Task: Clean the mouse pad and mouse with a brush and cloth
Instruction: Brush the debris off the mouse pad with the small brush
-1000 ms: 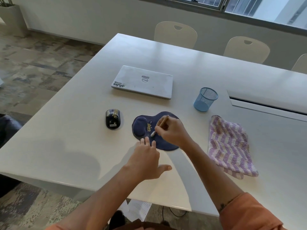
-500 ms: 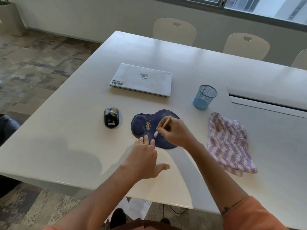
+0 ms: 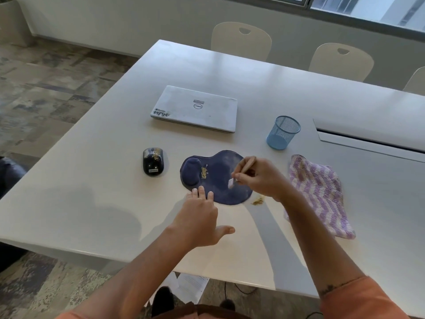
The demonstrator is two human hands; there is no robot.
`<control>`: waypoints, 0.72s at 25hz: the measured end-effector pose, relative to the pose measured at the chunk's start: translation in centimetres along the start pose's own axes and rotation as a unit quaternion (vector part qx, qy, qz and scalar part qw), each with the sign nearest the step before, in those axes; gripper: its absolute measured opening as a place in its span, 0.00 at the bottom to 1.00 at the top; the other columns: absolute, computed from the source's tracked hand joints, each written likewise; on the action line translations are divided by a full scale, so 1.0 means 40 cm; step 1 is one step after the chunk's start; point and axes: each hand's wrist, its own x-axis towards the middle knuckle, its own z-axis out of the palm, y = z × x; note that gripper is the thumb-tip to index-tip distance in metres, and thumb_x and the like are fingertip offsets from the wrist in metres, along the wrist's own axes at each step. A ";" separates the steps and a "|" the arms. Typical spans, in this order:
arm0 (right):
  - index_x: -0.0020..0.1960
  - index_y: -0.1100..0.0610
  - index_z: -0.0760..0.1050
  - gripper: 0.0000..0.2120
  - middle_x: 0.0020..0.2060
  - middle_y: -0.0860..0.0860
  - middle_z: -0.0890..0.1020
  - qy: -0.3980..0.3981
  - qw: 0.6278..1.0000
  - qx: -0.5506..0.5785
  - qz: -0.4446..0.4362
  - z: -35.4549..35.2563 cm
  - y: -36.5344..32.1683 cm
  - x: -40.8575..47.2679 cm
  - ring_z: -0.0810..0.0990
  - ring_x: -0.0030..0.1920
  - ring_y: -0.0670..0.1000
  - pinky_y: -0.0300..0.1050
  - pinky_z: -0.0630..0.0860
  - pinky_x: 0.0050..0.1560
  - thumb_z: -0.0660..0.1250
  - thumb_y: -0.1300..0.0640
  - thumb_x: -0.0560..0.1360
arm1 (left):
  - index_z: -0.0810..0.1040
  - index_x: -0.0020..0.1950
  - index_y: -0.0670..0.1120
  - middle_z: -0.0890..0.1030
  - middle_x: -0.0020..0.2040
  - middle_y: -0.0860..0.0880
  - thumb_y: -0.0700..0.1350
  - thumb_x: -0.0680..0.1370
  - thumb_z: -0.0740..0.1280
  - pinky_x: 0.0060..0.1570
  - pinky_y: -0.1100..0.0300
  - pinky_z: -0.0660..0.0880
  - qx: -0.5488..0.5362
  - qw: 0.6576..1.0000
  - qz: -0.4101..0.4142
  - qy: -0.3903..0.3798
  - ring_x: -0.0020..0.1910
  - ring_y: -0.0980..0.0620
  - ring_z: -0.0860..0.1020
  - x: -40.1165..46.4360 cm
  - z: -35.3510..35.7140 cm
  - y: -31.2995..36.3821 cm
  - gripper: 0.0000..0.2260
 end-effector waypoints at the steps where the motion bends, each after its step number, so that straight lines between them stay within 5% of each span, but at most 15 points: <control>1: 0.44 0.53 0.83 0.05 0.40 0.49 0.88 -0.003 1.000 -0.006 0.003 0.013 0.008 -0.001 0.88 0.43 0.53 0.56 0.85 0.50 0.75 0.62 0.74 | 0.52 0.84 0.36 0.55 0.82 0.32 0.76 0.78 0.51 0.81 0.42 0.56 0.004 1.000 0.000 0.000 0.82 0.32 0.56 0.001 0.000 0.000 0.50; 7: 0.42 0.53 0.81 0.08 0.34 0.52 0.88 -0.014 0.995 -0.057 0.084 -0.067 0.108 -0.043 0.88 0.40 0.58 0.63 0.84 0.53 0.76 0.64 0.76 | 0.52 0.84 0.36 0.55 0.82 0.33 0.76 0.78 0.50 0.81 0.41 0.57 0.010 1.000 0.000 0.002 0.82 0.32 0.56 0.001 0.001 0.000 0.50; 12: 0.46 0.60 0.81 0.04 0.37 0.55 0.89 0.037 0.996 0.038 0.070 -0.051 0.053 -0.040 0.90 0.40 0.53 0.52 0.86 0.52 0.75 0.66 0.78 | 0.53 0.83 0.37 0.55 0.82 0.33 0.75 0.79 0.51 0.80 0.41 0.58 0.017 1.000 0.008 -0.003 0.81 0.31 0.57 -0.003 -0.016 0.005 0.49; 18: 0.43 0.56 0.82 0.06 0.34 0.54 0.87 0.030 0.996 -0.014 0.079 -0.072 0.105 -0.065 0.88 0.38 0.57 0.62 0.85 0.52 0.76 0.63 0.76 | 0.53 0.83 0.37 0.56 0.82 0.32 0.76 0.79 0.50 0.80 0.41 0.58 0.018 1.000 0.002 -0.003 0.81 0.31 0.57 -0.002 -0.012 0.004 0.49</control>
